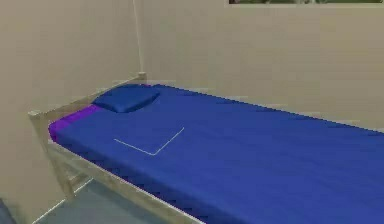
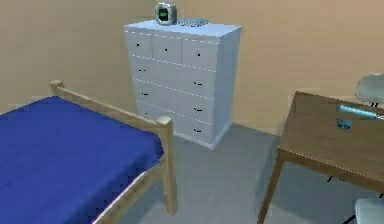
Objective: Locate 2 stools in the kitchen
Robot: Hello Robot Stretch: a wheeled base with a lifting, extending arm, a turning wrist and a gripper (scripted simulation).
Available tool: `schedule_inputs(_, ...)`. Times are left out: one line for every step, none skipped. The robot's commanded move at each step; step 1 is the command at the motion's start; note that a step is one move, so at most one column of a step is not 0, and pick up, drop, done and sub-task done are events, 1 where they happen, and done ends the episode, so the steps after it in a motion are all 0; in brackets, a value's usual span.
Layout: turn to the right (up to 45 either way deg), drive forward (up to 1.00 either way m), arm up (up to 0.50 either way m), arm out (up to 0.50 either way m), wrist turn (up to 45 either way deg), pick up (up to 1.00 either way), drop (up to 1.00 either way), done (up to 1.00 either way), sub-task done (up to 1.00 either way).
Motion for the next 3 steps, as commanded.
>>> schedule_inputs(-45.0,0.00,0.00,0.00,0.0,0.00,0.00,0.00,0.00)
schedule_inputs(-45.0,0.00,0.00,0.00,0.0,0.00,0.00,0.00,0.00)
schedule_inputs(-42.0,0.00,0.00,0.00,0.0,0.00,0.00,0.00,0.00)
